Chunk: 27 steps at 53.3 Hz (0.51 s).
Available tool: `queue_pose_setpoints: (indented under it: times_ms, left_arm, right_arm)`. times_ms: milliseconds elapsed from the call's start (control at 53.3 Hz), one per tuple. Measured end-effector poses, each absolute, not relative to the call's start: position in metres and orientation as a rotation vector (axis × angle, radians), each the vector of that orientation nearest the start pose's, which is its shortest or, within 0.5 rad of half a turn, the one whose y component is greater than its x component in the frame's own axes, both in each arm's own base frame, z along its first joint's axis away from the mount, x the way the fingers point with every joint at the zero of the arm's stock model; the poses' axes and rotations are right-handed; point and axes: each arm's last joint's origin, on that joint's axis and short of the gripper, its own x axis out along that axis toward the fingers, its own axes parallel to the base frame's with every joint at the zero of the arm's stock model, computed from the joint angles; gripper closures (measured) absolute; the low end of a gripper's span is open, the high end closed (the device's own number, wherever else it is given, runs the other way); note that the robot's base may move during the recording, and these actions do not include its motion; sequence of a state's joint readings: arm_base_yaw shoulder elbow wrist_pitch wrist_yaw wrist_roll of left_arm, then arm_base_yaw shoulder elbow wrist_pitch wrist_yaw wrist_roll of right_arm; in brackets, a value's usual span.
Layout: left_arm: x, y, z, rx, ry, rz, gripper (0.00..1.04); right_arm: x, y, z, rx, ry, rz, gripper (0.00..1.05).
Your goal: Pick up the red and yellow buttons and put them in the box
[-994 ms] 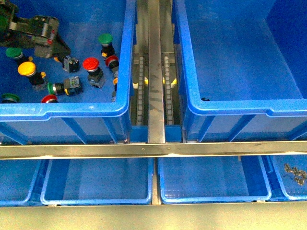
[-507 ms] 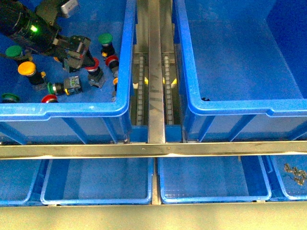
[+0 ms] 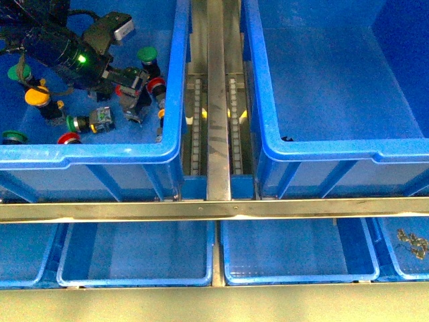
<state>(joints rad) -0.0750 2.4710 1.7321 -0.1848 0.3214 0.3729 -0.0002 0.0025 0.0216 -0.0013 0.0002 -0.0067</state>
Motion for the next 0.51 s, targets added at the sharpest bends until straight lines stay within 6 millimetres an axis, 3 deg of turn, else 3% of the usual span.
queue_pose_setpoints:
  times_ms: [75,432,507]
  left_arm:
    - [0.5060,-0.0474,0.0698,0.224,0.843,-0.534,0.11]
    - [0.5107,-0.0503,0.0727,0.192,0.833,-0.534,0.68]
    - [0.5108,-0.0501,0.0728,0.184,0.832,-0.531,0.71]
  right_arm:
    - [0.0965,0.0000,0.1705,-0.007,-0.018,0.000,0.07]
    - [0.0965,0.0000,0.1705,-0.007,-0.018,0.000,0.07]
    - [0.0965,0.0000,0.1705,-0.007,-0.018,0.000,0.07]
